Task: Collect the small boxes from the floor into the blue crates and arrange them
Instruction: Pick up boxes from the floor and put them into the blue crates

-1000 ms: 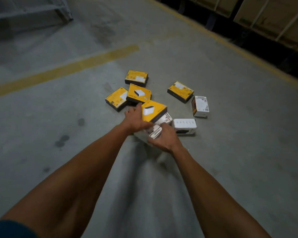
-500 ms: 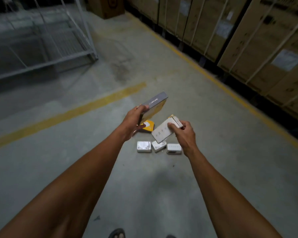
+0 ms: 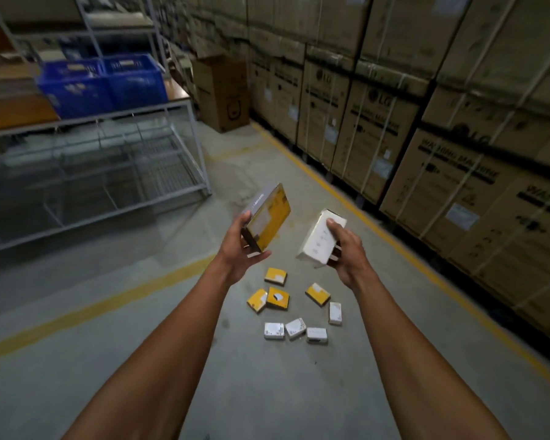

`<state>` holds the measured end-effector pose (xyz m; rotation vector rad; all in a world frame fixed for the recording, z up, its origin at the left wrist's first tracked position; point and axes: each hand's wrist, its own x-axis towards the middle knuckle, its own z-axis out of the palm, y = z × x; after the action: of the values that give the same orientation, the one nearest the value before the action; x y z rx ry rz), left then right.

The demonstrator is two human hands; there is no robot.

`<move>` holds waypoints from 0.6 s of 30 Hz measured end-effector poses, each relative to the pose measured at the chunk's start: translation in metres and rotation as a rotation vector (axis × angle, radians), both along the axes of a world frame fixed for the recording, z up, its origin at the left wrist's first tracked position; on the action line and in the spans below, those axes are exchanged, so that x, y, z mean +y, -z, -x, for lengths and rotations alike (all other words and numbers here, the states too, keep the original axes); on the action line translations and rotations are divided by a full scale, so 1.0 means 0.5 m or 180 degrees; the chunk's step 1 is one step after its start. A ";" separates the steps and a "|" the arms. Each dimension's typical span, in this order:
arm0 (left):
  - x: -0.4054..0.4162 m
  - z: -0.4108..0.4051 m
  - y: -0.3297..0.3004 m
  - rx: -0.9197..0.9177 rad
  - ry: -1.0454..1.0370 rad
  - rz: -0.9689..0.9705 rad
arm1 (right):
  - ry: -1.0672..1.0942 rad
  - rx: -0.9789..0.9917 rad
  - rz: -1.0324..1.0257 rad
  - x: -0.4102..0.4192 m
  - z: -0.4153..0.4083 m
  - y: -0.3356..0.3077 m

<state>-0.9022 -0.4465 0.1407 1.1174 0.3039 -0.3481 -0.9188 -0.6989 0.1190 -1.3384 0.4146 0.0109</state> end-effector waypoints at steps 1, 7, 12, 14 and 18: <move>0.013 0.008 -0.030 -0.0033 -0.0031 0.0059 | -0.0071 -0.0033 -0.0072 0.012 0.008 -0.030; 0.104 0.038 -0.138 -0.0364 -0.0093 0.0217 | -0.0299 -0.0201 -0.0517 0.084 0.017 -0.131; 0.207 0.030 -0.167 -0.0535 -0.0079 0.0313 | -0.0339 -0.0311 -0.0824 0.158 0.000 -0.180; 0.252 0.018 -0.177 -0.0590 -0.0068 0.0279 | -0.0381 -0.0363 -0.0887 0.191 -0.018 -0.198; 0.331 0.000 -0.206 -0.0824 0.0112 0.0230 | -0.0497 -0.0507 -0.0964 0.277 -0.068 -0.222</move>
<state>-0.9024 -0.2808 0.2439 1.0838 0.0428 -0.2400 -0.8846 -0.5603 0.2299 -1.0607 0.1645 0.0927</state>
